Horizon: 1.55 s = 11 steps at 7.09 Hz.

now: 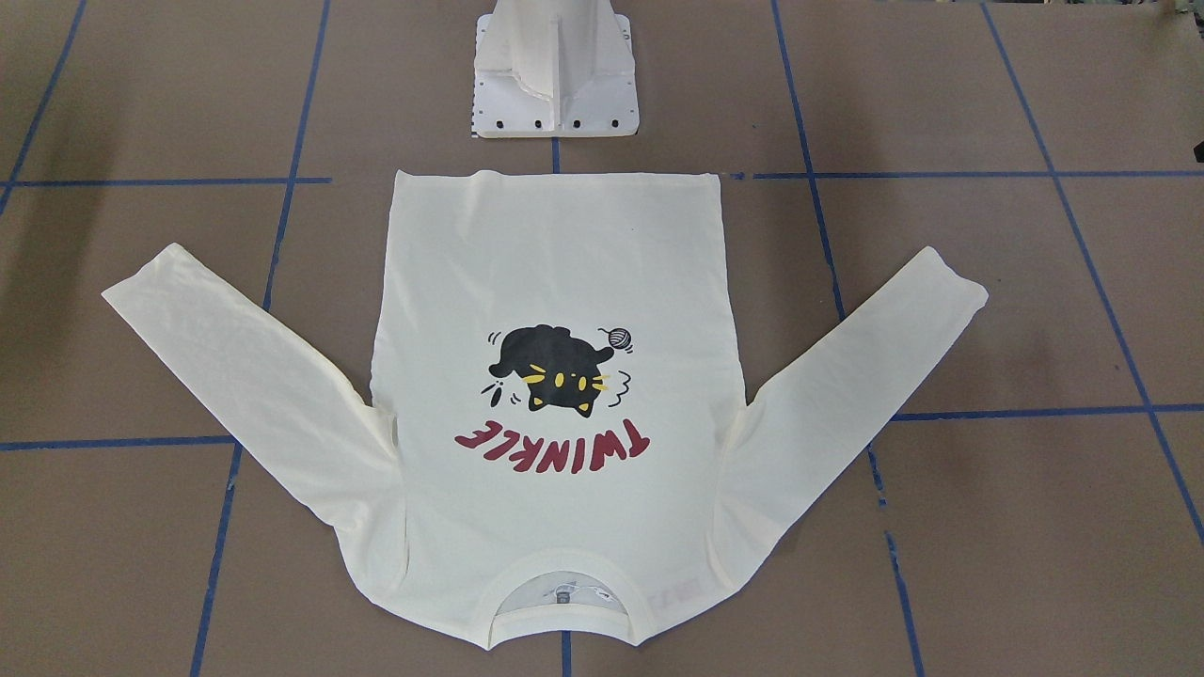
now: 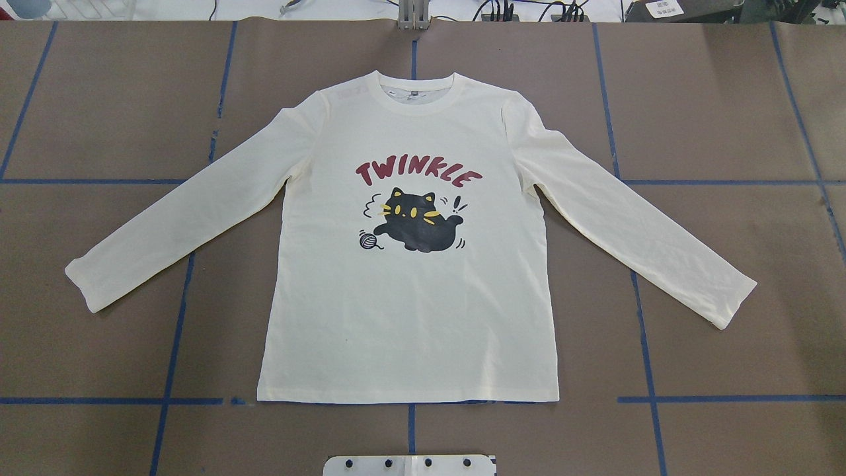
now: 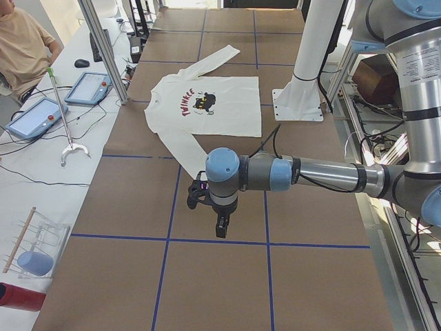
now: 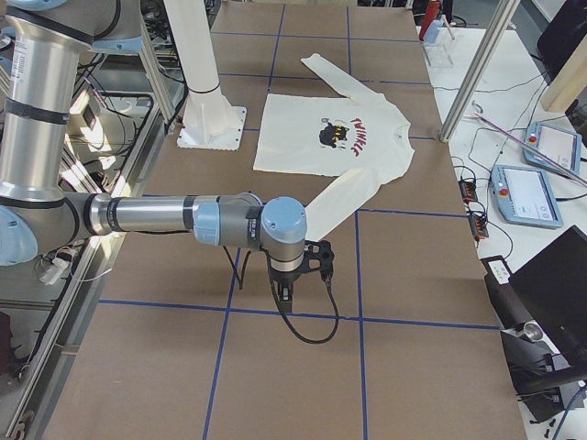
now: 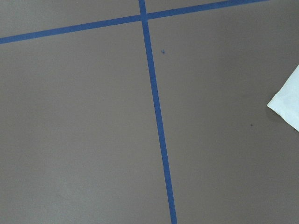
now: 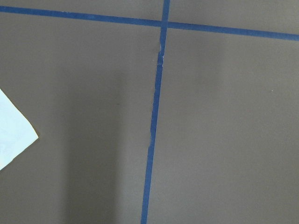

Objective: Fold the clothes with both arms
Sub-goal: 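Move the right gripper toward the cuff of the sleeve nearest it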

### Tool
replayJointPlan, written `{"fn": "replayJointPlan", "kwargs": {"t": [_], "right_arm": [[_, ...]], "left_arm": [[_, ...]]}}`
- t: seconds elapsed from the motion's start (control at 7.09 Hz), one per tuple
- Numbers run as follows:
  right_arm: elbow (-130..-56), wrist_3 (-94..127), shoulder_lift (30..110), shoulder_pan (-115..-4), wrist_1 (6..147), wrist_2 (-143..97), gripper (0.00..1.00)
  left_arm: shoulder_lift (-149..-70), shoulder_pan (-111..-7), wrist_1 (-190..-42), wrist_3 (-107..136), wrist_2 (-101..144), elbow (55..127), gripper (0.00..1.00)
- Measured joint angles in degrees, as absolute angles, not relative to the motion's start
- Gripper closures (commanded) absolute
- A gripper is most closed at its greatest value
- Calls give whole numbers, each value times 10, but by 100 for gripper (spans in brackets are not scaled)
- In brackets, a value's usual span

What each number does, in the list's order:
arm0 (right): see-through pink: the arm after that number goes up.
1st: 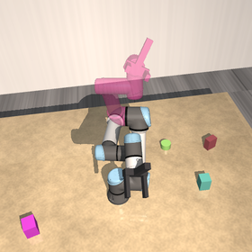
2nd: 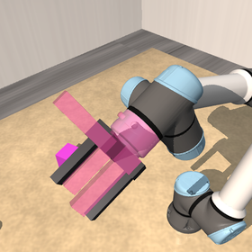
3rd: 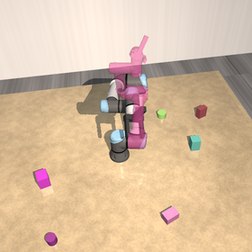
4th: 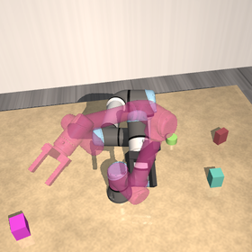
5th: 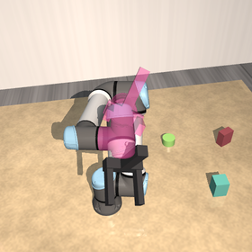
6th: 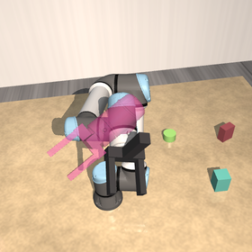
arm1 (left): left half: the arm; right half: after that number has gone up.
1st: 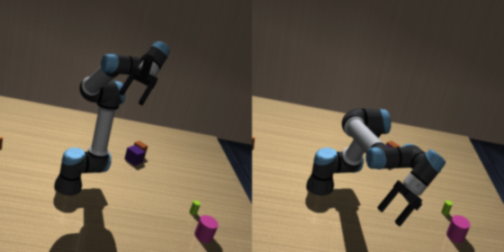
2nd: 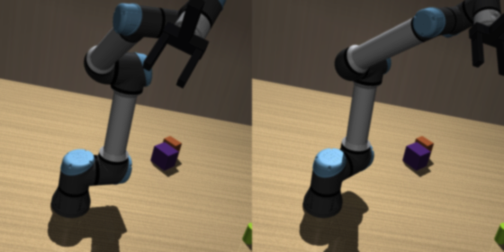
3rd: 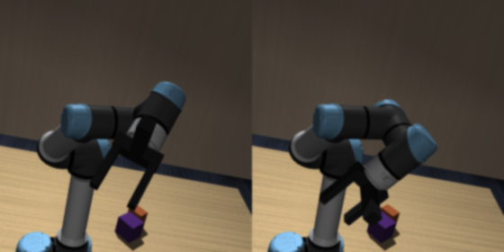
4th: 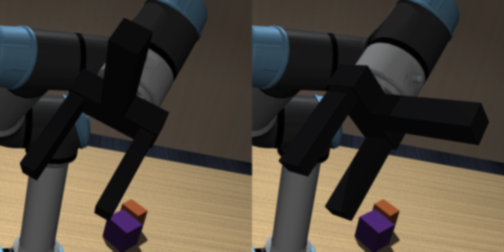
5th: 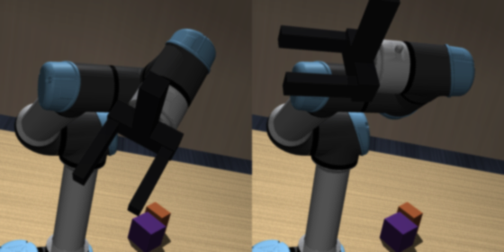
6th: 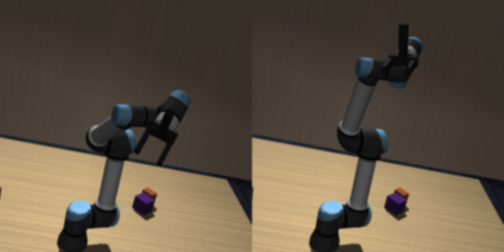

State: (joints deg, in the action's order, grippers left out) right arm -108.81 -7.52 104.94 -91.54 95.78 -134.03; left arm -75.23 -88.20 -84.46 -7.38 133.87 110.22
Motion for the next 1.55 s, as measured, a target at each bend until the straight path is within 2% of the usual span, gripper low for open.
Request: {"fn": "replayJointPlan", "kwargs": {"t": [0.42, 0.85, 1.27, 1.55], "right_arm": [[-1091, -74, 1048, -915, 957, -1344, 0], [-1119, -67, 1035, -916, 876, -1343, 0], [-1092, -37, 1029, -919, 779, -1369, 0], [-1083, 30, 1044, -914, 715, -1416, 0]], "left_arm": [[-754, -881, -850, -77, 1340, 1113, 0], [-761, -881, -963, -76, 1332, 1122, 0], [-798, -882, -1165, -73, 1330, 1052, 0], [-841, -882, -1203, -50, 1331, 1000, 0]]}}
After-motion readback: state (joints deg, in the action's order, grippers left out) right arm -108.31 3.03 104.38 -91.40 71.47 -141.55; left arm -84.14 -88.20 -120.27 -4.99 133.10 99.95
